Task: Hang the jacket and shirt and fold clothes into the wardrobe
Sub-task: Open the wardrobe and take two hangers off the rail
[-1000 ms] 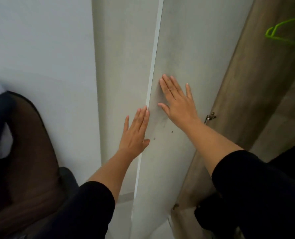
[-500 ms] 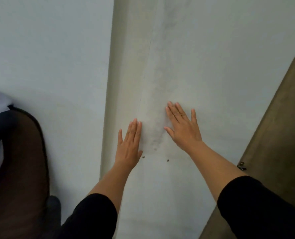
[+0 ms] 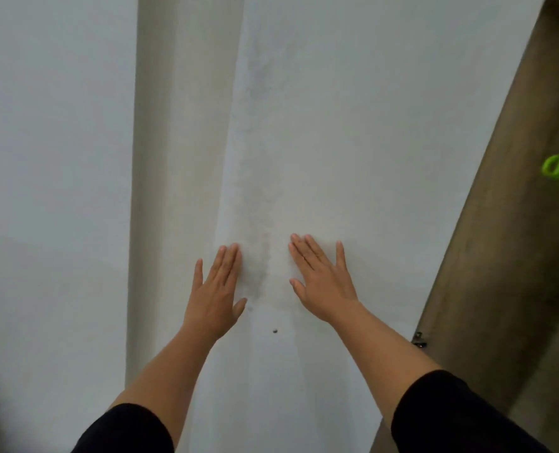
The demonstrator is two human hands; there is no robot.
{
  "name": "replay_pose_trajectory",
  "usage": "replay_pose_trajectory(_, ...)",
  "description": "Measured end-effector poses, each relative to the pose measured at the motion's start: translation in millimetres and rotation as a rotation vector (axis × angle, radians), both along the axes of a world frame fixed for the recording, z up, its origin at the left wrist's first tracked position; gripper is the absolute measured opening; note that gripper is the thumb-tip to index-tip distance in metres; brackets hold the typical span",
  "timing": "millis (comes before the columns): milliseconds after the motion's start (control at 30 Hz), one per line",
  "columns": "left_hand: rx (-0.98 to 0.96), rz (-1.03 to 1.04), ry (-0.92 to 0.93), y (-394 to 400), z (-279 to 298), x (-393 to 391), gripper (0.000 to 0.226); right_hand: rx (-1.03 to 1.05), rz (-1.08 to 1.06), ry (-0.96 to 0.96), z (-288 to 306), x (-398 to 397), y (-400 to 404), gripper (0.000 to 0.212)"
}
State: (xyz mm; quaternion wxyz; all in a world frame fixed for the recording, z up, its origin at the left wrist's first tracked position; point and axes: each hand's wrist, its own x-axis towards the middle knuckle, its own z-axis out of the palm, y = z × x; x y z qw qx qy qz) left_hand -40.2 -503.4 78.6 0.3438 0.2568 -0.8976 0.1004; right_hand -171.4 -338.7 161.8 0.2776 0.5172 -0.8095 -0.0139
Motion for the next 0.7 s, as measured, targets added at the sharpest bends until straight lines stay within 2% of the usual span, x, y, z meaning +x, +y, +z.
replay_pose_trajectory(67, -0.059, -0.029, 0.075, -0.4, 6.7, -9.8, 0.083, 0.03, 0.027, 0.02, 7.8, -0.9, 7.1, 0.063)
replay_pose_trajectory(167, -0.106, -0.14, 0.175, 7.1, 29.3, -30.9, 0.078, -0.03, -0.006, 0.056, 33.4, -11.0, 25.2, 0.062)
replay_pose_trajectory(267, -0.172, -0.294, 0.214, 22.2, 68.1, -62.9, 0.076, -0.113, -0.178, 0.054, 75.7, -30.6, 56.8, 0.062)
replay_pose_trajectory(400, -0.188, -0.442, 0.234, 63.9, 127.1, -112.3, 0.075, -0.215, -0.404, 0.183, 134.1, -55.7, 116.8, 0.062)
replay_pose_trajectory(567, -0.313, -0.509, 0.26, 135.1, 198.5, -176.7, 0.074, -0.297, -0.656, 0.323, 192.8, -71.1, 195.5, 0.062)
replay_pose_trajectory(633, -0.377, -0.506, 0.304, 168.4, 225.7, -199.4, 0.069, -0.317, -0.706, 0.354, 211.2, -76.0, 219.8, 0.063)
replay_pose_trajectory(700, -0.355, -0.541, 0.333, 204.7, 250.1, -215.8, 0.069, -0.359, -0.737, 0.374, 227.6, -79.6, 239.9, 0.064)
